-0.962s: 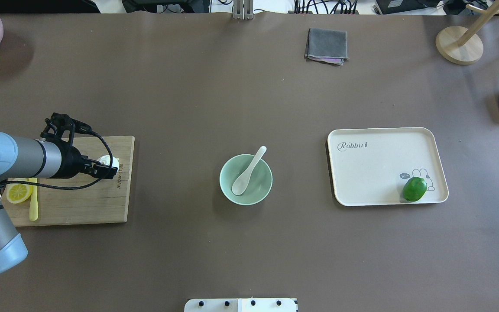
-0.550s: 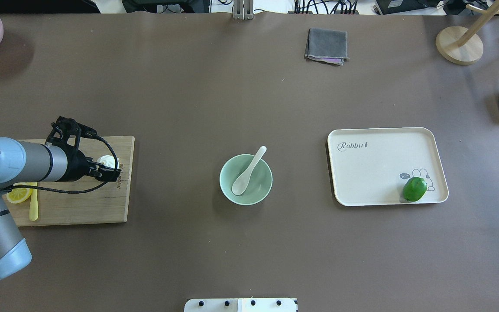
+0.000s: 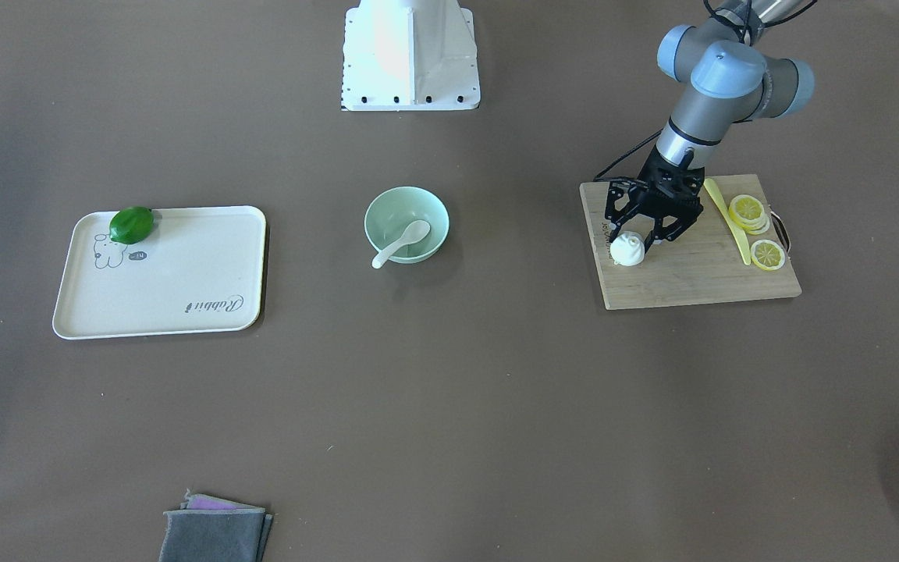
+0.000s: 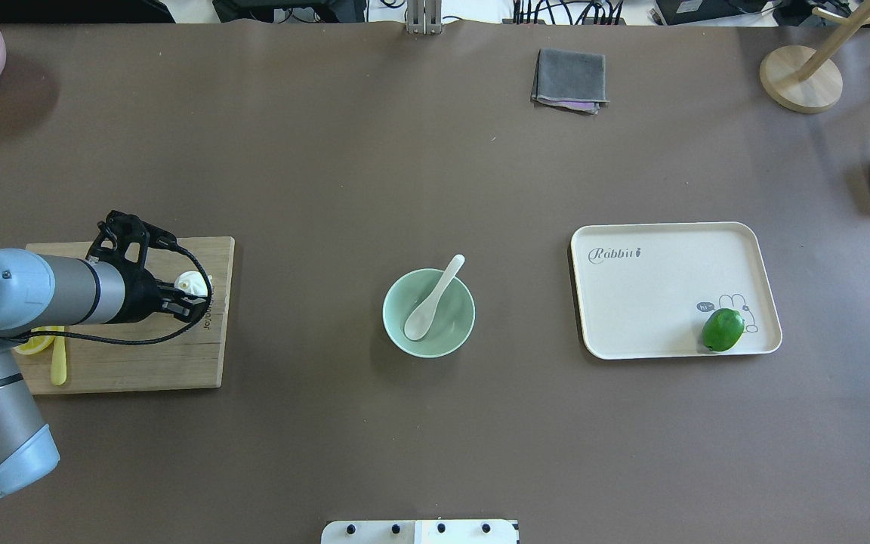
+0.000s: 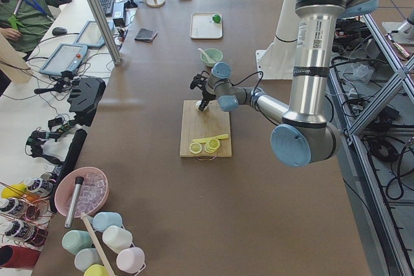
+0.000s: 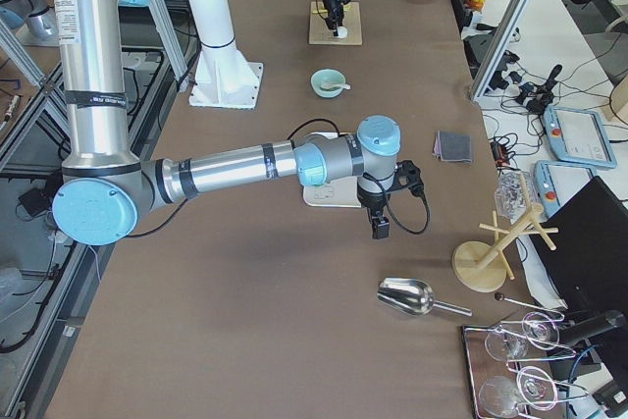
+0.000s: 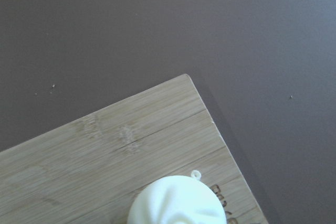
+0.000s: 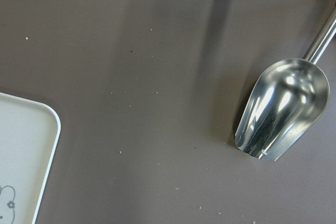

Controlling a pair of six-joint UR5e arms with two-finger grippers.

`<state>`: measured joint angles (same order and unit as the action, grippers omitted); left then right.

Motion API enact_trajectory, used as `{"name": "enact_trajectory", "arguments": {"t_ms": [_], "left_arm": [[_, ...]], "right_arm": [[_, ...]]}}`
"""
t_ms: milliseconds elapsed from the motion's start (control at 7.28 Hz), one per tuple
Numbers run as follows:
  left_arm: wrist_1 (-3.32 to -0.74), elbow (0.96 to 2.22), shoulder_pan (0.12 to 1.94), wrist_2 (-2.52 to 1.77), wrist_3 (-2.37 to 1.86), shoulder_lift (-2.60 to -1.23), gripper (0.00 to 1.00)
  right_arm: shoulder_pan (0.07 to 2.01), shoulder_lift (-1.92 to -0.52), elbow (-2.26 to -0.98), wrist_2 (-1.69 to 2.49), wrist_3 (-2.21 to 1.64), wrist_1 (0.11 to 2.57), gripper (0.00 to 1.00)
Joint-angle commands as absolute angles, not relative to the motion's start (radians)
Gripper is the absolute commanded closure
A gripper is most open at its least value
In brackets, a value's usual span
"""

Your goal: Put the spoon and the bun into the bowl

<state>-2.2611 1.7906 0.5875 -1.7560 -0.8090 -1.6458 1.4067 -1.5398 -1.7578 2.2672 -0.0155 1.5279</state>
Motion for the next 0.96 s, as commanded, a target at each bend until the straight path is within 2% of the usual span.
{"name": "enact_trajectory", "arguments": {"t_ms": [0,275,412,824], "left_arm": [[-2.253,1.83,0.594,-1.761,-0.81,-1.666,0.86],[-2.235,1.838,0.592,-1.761,-0.828,-1.756,0.86],[-2.194,1.827,0.586,-1.761,-0.878,-1.844,0.86],[-2.125,1.778,0.429,-1.665,-1.014,-2.069,0.85]], "right_arm": [[1.407,-1.542,-1.761,2.267,-0.018,1.528,0.0],[1.407,-1.543,-1.763,2.267,-0.02,1.528,0.0],[1.407,-1.545,-1.763,2.267,-0.018,1.528,0.0],[1.408,-1.555,-1.766,2.267,-0.02,1.528,0.0]]}}
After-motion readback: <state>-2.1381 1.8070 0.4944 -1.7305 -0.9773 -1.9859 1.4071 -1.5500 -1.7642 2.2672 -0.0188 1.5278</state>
